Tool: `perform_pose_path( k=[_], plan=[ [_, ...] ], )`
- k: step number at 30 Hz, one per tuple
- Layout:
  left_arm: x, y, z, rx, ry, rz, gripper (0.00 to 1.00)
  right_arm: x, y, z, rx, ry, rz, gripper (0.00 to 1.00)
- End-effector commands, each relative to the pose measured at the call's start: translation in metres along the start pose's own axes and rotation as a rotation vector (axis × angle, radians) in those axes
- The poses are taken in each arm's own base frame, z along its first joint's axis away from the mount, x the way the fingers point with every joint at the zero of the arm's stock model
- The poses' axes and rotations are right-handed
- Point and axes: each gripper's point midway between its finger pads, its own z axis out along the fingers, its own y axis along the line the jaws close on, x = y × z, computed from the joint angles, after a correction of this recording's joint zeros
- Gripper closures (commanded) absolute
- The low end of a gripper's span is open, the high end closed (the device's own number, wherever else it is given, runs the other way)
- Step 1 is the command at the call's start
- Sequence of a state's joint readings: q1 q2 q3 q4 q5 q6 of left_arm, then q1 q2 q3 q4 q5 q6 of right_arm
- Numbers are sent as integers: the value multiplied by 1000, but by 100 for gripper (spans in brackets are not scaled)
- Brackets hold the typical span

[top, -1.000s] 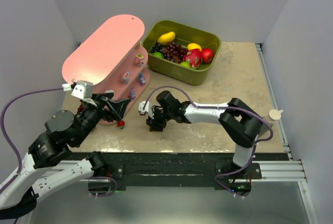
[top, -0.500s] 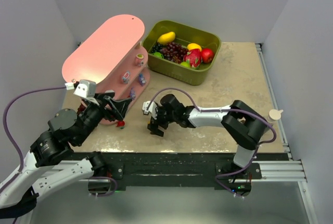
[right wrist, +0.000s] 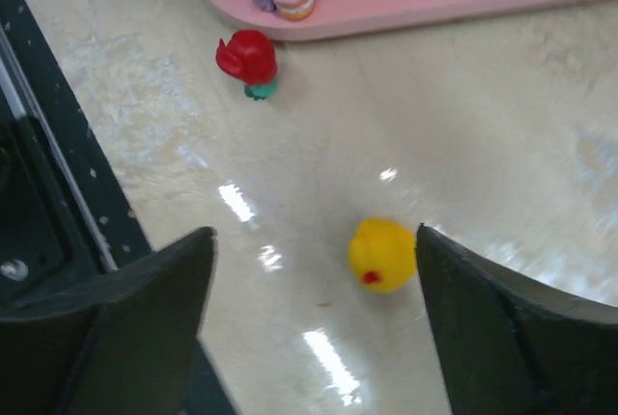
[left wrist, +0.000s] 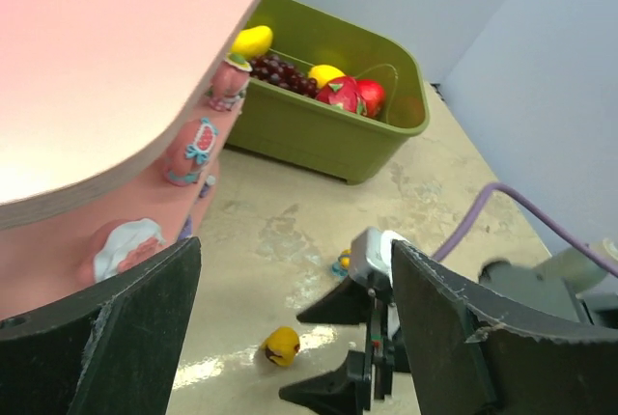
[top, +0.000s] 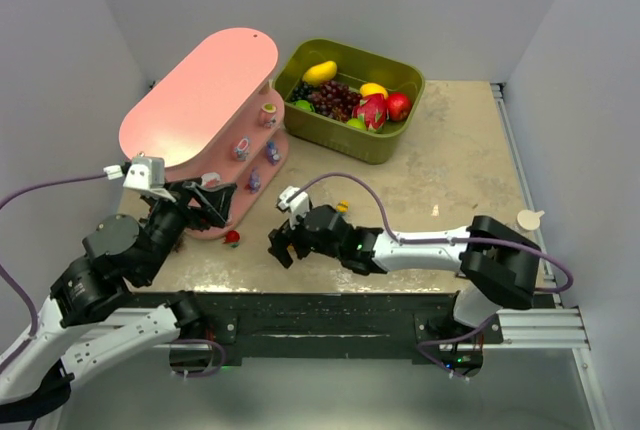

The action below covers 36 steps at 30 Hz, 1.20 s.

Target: Place and organize the plastic toys onto the shelf

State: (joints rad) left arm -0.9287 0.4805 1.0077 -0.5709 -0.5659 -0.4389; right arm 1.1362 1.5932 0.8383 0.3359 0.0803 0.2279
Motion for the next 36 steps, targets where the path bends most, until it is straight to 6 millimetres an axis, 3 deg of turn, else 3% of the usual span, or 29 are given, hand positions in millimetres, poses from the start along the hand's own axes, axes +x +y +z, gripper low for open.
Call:
perform_pose_path(
  k=[1, 2, 6, 11, 16, 19, 26, 36],
  plan=[
    [-28, 20, -13, -91, -93, -64, 16, -17, -4, -7, 255, -97, 306, 29],
    [-29, 21, -14, -93, -99, -68, 16, -18, 0, -10, 257, -119, 376, 44],
    [-35, 28, -21, -109, -132, -90, 15, 7, 7, -19, 289, -149, 397, 68],
    [-42, 41, -29, -156, -167, -115, 16, 33, 12, 0, 254, -144, 450, 100],
    [-50, 51, -38, -187, -197, -131, 16, 51, 13, 23, 255, -139, 457, 100],
    [-54, 54, -42, -197, -208, -135, 16, 55, 1, 27, 306, -160, 457, 100],
    [-54, 56, -43, -205, -210, -132, 16, 64, -32, 23, 374, -234, 523, 100],
    [-50, 57, -41, -212, -205, -126, 15, 80, -60, 16, 459, -239, 547, 100]
  ],
)
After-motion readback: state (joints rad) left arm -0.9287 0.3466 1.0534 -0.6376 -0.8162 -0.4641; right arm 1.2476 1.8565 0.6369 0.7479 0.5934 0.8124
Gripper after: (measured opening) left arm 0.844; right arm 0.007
